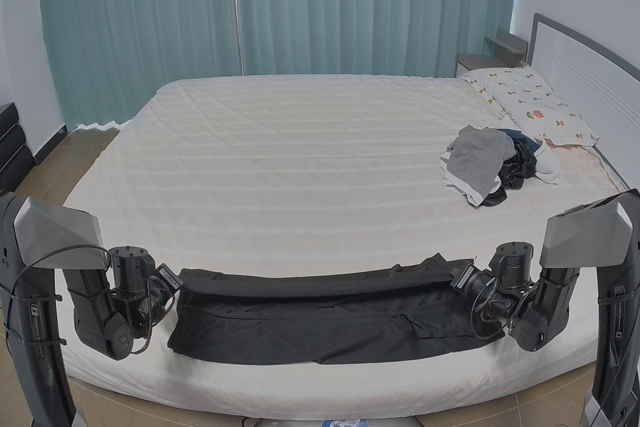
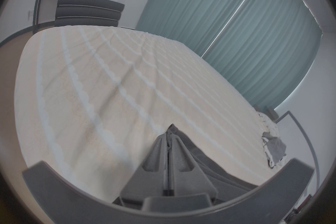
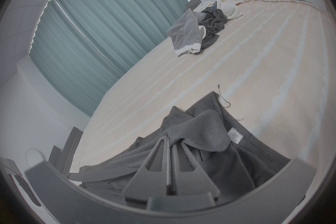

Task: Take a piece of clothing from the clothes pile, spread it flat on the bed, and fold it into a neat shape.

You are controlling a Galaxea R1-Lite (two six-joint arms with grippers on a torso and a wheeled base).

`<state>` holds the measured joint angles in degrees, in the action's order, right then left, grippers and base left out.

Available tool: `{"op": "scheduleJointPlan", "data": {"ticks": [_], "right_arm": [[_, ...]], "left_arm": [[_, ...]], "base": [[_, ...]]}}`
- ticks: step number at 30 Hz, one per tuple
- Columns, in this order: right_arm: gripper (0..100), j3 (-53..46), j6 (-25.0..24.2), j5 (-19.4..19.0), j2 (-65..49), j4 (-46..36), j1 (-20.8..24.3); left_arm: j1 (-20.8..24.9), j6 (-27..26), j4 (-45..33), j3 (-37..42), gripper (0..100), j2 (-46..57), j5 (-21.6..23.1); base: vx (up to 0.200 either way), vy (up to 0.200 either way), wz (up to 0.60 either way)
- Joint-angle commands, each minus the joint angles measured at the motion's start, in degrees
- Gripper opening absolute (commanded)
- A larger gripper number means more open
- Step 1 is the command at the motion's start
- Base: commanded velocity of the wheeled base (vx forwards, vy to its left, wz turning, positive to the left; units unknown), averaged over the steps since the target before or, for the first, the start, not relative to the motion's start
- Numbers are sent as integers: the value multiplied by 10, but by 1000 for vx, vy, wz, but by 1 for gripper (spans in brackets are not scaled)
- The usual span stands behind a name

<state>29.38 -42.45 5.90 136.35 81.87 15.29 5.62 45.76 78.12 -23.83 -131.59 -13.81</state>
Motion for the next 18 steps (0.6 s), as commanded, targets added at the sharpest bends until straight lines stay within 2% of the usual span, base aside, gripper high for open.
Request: {"op": "scheduleJointPlan", "data": {"ticks": [1,3,5,9,14,18], "right_arm": [[0,-23,10,-11,5,0,1],[0,-24,12,-12,6,0,1],[0,-32,39,-19,21,0,0],[0,-33,46,-19,34,0,2],[0,-52,73,-19,37,0,4],[0,-49,75,-19,46,7,3]], "left_arm": [[4,-12,0,12,0,-23,0],[5,-13,0,13,0,-24,0],[6,-31,-1,20,0,-47,2],[9,-48,-1,21,0,-62,2],[10,-49,-1,30,0,-65,1],[11,-50,-1,37,0,-66,2]], "base": [[0,0,0],[0,0,0],[0,0,0],[0,0,0],[0,0,0],[0,0,0]]}}
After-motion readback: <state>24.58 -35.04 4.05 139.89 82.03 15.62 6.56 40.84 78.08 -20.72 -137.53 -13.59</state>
